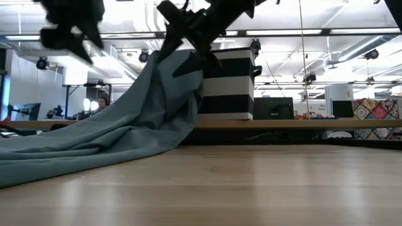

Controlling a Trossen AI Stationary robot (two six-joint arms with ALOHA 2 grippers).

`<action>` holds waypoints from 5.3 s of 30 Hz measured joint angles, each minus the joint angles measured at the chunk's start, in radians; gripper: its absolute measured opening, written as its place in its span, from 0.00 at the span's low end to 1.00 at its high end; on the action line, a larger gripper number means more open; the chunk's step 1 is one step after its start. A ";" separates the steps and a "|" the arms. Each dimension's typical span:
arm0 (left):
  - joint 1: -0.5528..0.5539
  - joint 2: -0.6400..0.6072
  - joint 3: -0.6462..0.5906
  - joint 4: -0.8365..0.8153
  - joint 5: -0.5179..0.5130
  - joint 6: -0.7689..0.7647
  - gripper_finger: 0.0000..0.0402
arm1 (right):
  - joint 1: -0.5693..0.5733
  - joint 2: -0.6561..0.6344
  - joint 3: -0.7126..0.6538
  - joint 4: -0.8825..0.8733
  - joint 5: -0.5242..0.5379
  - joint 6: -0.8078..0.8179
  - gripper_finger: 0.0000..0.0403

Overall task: Fold Laundry from Bin
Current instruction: Fold the gray pants

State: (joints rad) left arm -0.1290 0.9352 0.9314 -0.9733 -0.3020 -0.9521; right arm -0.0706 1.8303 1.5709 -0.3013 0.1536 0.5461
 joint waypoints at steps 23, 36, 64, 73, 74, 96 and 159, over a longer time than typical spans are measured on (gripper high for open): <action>-0.064 0.412 -0.247 0.251 -0.038 -0.301 0.54 | 0.178 -0.012 0.012 -0.015 0.081 0.346 0.64; -0.066 0.523 -0.155 0.087 0.006 -0.396 0.02 | 0.177 -0.020 0.012 -0.069 0.048 0.175 0.64; -0.123 -0.216 0.141 -0.015 -0.050 -0.268 0.00 | 0.121 0.377 0.022 0.619 -0.162 0.560 0.64; -0.123 -0.286 0.142 0.307 -0.030 -0.138 0.00 | 0.163 0.365 0.023 0.639 -0.092 0.058 0.64; -0.123 -0.288 0.142 0.344 -0.021 -0.127 0.00 | 0.174 0.365 0.023 0.640 -0.050 -0.039 0.64; -0.123 -0.246 0.142 0.899 0.223 0.134 0.00 | 0.266 0.379 0.023 1.073 0.305 -1.010 0.64; -0.126 -0.254 0.142 0.848 0.402 0.132 0.00 | 0.337 0.429 0.403 0.518 0.318 -0.681 0.41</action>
State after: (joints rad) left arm -0.2546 0.6807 1.0733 -0.1249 0.0997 -0.8198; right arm 0.2665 2.2590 1.9739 0.2164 0.4712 -0.1349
